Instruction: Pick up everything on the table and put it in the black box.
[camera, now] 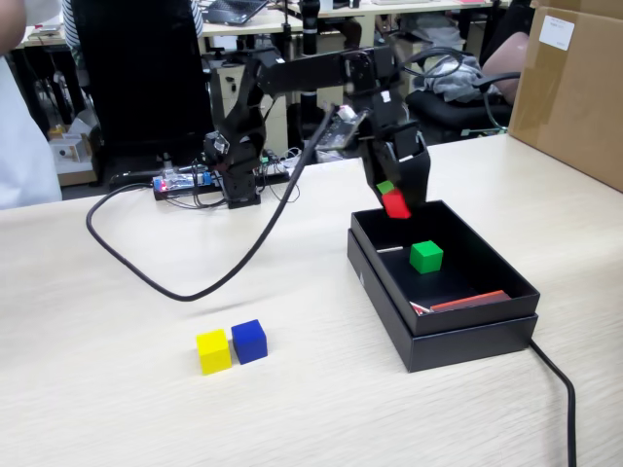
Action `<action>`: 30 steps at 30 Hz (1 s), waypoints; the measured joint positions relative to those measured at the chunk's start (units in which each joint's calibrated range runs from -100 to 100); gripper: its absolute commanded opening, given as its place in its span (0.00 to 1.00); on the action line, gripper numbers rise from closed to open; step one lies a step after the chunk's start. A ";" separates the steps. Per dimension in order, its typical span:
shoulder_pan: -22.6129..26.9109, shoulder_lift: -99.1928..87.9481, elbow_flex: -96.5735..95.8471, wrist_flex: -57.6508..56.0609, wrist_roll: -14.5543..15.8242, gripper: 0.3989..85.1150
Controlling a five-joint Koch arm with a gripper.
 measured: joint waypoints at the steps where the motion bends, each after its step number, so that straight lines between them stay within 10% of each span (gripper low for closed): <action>1: 0.05 4.92 1.92 0.00 0.39 0.07; 20: -1.03 20.32 1.92 -2.32 2.05 0.13; 30: -0.49 21.49 4.56 -2.48 3.17 0.46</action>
